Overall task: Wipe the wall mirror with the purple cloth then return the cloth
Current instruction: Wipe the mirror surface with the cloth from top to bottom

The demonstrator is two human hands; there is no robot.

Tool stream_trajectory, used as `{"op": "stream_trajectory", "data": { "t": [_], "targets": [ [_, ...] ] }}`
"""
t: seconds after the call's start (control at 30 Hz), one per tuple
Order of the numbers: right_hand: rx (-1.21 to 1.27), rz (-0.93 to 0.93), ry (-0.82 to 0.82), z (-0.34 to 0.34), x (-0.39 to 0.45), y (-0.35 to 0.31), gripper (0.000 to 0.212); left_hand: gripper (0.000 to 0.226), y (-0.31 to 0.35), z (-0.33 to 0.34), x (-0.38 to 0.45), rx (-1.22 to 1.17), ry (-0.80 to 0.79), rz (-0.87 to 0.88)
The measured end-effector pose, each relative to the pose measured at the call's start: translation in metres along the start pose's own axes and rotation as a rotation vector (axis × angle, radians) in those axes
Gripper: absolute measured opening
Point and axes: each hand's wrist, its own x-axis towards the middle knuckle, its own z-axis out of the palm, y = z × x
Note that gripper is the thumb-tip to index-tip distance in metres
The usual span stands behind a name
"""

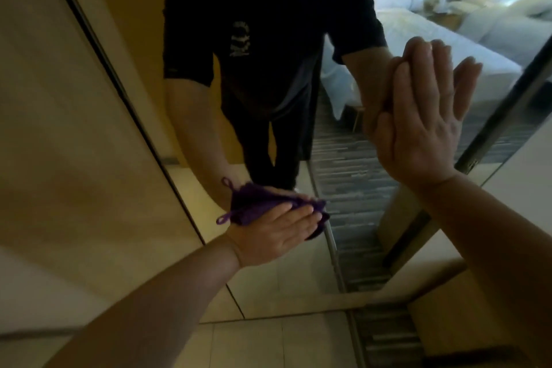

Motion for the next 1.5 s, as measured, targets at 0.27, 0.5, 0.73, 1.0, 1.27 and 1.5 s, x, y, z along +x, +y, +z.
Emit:
{"op": "stream_trajectory", "data": {
  "t": [0.27,0.5,0.73,1.0,1.27,1.5],
  "targets": [
    [-0.034,-0.004,0.007,0.001,0.002,-0.002,0.06,0.049,0.061,0.037,-0.046,-0.159,-0.176,-0.018],
    [0.179,0.128,-0.197,-0.044,0.005,-0.008,0.046,0.033,-0.01,-0.067,0.043,-0.395,0.161,-0.388],
    [0.106,0.285,-0.381,-0.095,-0.029,0.052,0.055,0.026,-0.114,-0.158,0.177,-0.084,0.638,-0.446],
    [0.052,0.081,-0.218,-0.06,-0.05,0.103,0.052,0.047,-0.035,-0.064,0.186,0.112,0.357,-0.279],
    [0.007,0.01,-0.1,-0.038,-0.06,0.112,0.052,0.048,0.081,0.025,0.1,0.099,-0.127,-0.032],
    [0.138,0.059,-0.236,-0.068,-0.048,0.107,0.046,0.038,0.063,-0.028,0.131,-0.332,-0.056,-0.233]
  ]
}}
